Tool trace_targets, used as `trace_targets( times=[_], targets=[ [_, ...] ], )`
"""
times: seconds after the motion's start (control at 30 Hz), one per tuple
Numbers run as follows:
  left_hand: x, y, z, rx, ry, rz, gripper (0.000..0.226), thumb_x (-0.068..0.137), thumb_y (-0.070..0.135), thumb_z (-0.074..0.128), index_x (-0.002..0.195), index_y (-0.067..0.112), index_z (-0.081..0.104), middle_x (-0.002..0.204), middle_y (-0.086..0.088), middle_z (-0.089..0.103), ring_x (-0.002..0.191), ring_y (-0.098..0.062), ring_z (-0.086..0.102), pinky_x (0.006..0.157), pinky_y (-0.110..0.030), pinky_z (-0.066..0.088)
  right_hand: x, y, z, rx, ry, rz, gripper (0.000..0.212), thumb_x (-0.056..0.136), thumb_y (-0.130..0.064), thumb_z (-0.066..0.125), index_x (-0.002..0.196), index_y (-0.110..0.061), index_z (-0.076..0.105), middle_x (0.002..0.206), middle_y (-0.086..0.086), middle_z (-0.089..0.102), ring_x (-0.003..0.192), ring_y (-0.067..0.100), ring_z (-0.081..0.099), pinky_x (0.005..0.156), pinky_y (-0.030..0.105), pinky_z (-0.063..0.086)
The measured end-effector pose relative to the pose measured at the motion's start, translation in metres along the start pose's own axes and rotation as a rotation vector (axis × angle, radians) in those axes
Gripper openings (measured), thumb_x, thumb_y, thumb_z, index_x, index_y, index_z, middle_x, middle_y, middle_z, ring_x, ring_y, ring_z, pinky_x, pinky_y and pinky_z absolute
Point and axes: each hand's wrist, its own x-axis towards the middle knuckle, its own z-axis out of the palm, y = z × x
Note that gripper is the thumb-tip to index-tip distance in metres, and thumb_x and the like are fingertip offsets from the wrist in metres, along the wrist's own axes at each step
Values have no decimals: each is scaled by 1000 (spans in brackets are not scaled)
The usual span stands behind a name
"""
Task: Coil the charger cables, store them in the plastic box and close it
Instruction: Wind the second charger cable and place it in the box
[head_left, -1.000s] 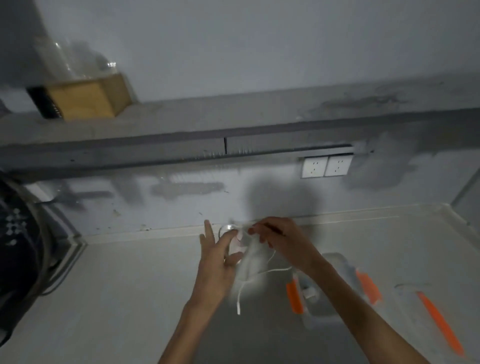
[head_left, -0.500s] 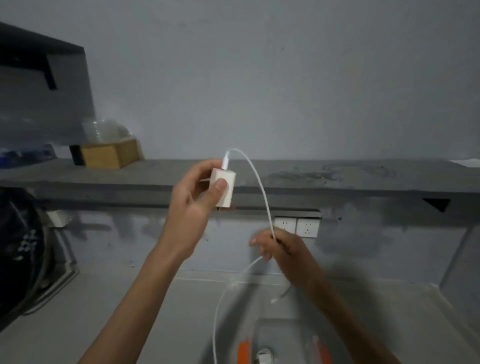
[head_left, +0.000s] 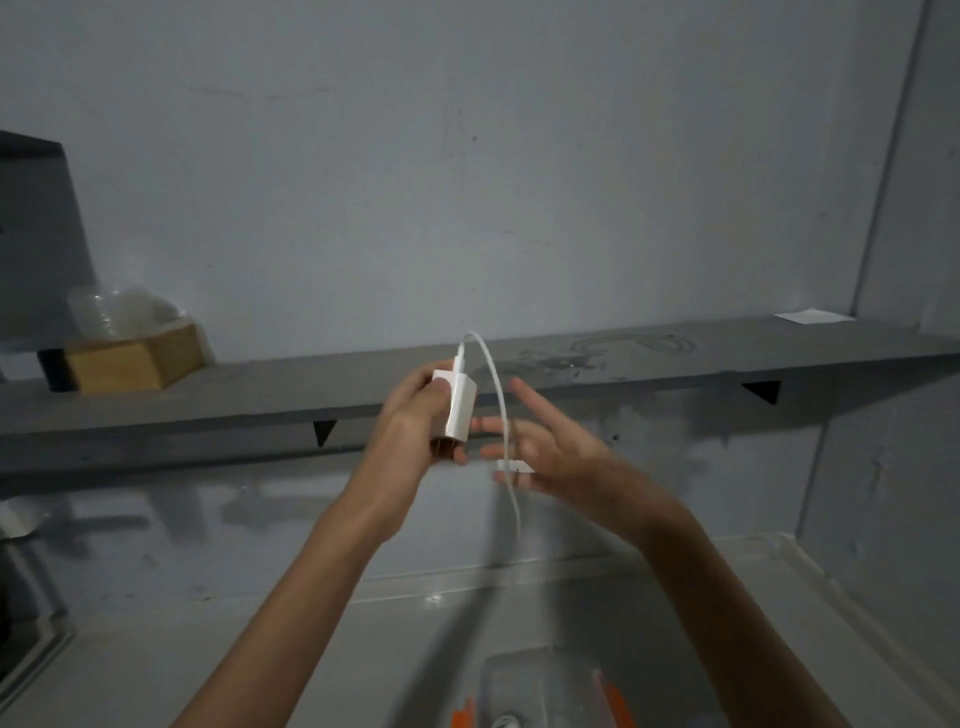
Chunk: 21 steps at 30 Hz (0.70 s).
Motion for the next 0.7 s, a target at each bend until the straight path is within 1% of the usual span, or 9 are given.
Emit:
trace_targets(
  times=[0.07,0.13,0.23,0.37,0.43,0.47,0.53,0.63,0.7],
  targets=[
    [2,0,2,69,-37,-31,37,87,30,41,111,6,57,86,-11,62,72,-24,57,50,-30,42,5,-30,16,-172,103,-50,56,90,-27,61,141,-21,40,108,13,71,85,34,66,73,30,56],
    [0,2,1,125,-88,-45,42,92,37,46,116,4,52,81,-10,63,64,-16,58,50,-29,41,8,-45,22,-373,196,-107,31,95,-20,57,125,-13,59,72,-9,71,56,13,60,51,14,42],
    [-5,4,-10,156,-179,-74,53,85,49,62,116,8,49,85,-8,62,67,-15,61,50,-27,41,8,-68,26,-559,253,-130,25,97,-23,52,111,-11,68,46,-29,55,45,-11,51,45,5,35],
    [-12,4,-34,174,-241,-121,50,80,40,71,114,10,49,96,-13,59,71,-16,61,53,-26,43,-5,-104,15,-701,46,-68,51,90,-62,35,105,-31,72,50,-14,48,42,0,38,48,11,26],
    [-15,5,-42,155,-253,-119,42,86,41,66,108,7,53,90,-16,65,62,-17,59,51,-27,43,-11,-115,4,-648,-108,-25,72,81,-77,28,101,-25,74,53,-5,41,45,9,30,44,20,24],
    [-16,4,-43,136,-254,-120,39,88,40,61,105,5,55,86,-18,68,57,-17,59,49,-27,43,-12,-121,1,-623,-112,-14,79,79,-80,27,97,-20,75,52,-3,38,44,11,27,42,22,22],
    [-19,1,-42,73,-243,-134,37,91,38,53,102,3,58,85,-18,71,62,-22,67,48,-29,48,-8,-129,-3,-698,21,-49,71,80,-76,35,88,-18,75,51,1,33,44,11,26,43,23,22],
    [-25,-8,-35,26,-338,-200,40,91,37,54,107,1,62,95,-16,71,84,-32,72,61,-39,58,12,-124,-6,-1135,346,-210,36,87,-53,55,74,-24,72,54,-3,48,48,7,38,53,27,31],
    [-29,-15,-32,-34,-456,-228,41,90,34,58,113,0,61,102,-20,69,91,-33,71,70,-41,58,22,-118,-11,-1068,464,-243,22,85,-42,64,74,-24,71,64,-5,61,56,4,47,60,27,38]
  ],
)
